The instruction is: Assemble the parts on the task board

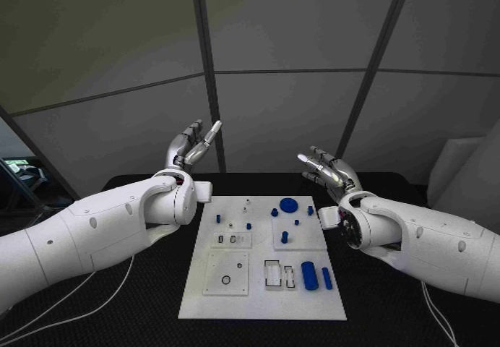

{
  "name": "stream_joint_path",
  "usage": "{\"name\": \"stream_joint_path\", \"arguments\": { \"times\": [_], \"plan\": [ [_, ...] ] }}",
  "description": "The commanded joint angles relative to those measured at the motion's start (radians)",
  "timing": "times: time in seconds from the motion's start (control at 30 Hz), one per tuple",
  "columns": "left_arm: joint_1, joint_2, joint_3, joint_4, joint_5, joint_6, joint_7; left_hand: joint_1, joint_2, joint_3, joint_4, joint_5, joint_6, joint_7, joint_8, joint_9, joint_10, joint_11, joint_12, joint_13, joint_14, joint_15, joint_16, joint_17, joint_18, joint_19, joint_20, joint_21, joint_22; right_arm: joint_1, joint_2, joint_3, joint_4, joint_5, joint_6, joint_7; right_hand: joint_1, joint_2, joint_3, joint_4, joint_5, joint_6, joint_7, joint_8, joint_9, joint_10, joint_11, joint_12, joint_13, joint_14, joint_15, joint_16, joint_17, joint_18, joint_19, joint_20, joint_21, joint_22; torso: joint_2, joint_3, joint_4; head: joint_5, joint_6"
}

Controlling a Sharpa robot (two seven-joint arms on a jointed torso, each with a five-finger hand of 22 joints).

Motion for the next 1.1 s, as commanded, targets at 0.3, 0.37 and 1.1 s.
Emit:
{"name": "stream_joint_path", "arguments": {
  "times": [0.3, 0.37, 1.1],
  "plan": [
    [0.004, -0.040, 0.000, 0.022, -0.041, 0.096, -0.013, 0.063, 0.019, 0.006, -0.019, 0.004, 0.255, 0.118, 0.063, 0.033, 0.332, 0.097, 0.076, 0.038, 0.429, 0.027, 0.116, 0.054, 0.080, 0.331, 0.009, 0.146, 0.079, 0.034, -0.011, 0.012, -0.042, -0.545, 0.072, -0.046, 0.225, -0.010, 0.101, -0.130, 0.074, 0.710, 0.082, 0.134, 0.056, 0.770, -0.039, 0.135, 0.032, 0.786, -0.063, 0.152, 0.043, 0.099, 0.498, -0.028, 0.218, 0.087, 0.009, -0.0027, -0.0019, 0.001, -0.003],
    [0.004, -0.050, 0.000, 0.031, -0.041, 0.099, -0.011, 0.085, 0.021, 0.003, -0.032, 0.004, 0.367, 0.116, 0.092, 0.046, 0.499, 0.103, 0.118, 0.052, 0.627, 0.010, 0.176, 0.079, 0.095, 0.531, 0.008, 0.240, 0.123, 0.043, -0.011, 0.012, -0.046, -0.602, 0.077, -0.056, 0.224, -0.018, 0.124, -0.138, 0.075, 0.738, 0.078, 0.129, 0.050, 0.805, -0.050, 0.123, 0.031, 0.825, -0.074, 0.151, 0.043, 0.099, 0.520, -0.040, 0.233, 0.092, 0.015, -0.0026, -0.0024, 0.002, -0.002],
    [0.003, -0.225, 0.002, 0.292, -0.115, 0.146, -0.076, 0.203, 0.042, -0.025, -0.122, 0.006, 0.791, 0.069, 0.165, 0.065, 0.949, 0.015, 0.171, 0.069, 1.043, -0.106, 0.277, 0.210, 0.121, 0.874, -0.080, 0.411, 0.177, 0.151, -0.021, 0.012, 0.001, -1.362, 0.294, -0.416, 0.217, -0.121, 0.186, -0.135, 0.043, 0.876, 0.012, 0.069, 0.042, 1.017, -0.137, 0.049, 0.042, 1.278, -0.209, 0.411, 0.254, 0.095, 0.791, -0.196, 0.600, 0.288, 0.137, -0.0027, 0.0095, -0.019, 0.046]
  ]
}}
